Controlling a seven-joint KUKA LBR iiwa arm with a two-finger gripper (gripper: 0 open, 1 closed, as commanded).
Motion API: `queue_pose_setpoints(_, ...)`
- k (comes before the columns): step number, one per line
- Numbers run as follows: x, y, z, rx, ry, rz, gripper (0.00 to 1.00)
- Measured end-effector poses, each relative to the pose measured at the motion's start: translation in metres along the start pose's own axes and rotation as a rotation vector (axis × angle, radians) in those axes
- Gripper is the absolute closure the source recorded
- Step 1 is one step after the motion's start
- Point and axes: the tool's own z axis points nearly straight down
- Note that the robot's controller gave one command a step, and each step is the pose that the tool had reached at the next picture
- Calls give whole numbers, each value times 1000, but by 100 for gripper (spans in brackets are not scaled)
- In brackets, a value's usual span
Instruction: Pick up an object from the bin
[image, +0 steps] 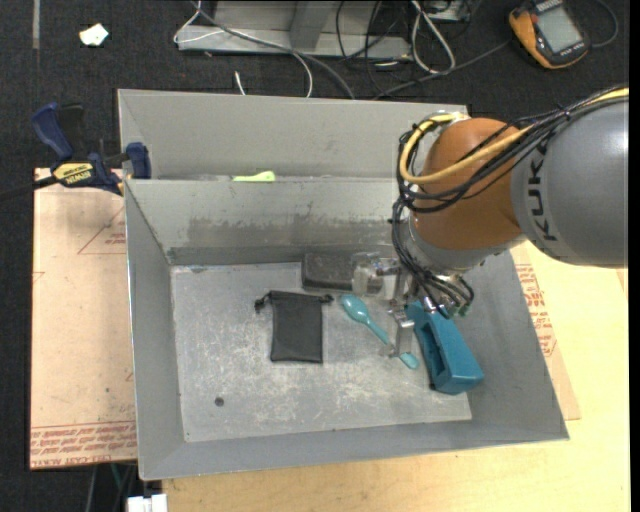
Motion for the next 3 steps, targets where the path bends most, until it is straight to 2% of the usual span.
queue_pose_setpoints(1,-10,53,13,-3,4,-73,0)
queue_pose_setpoints(2,-74,41,61,0,-7,-105,0)
queue_pose_setpoints(3,-79,91,80,-5,-1,119,0)
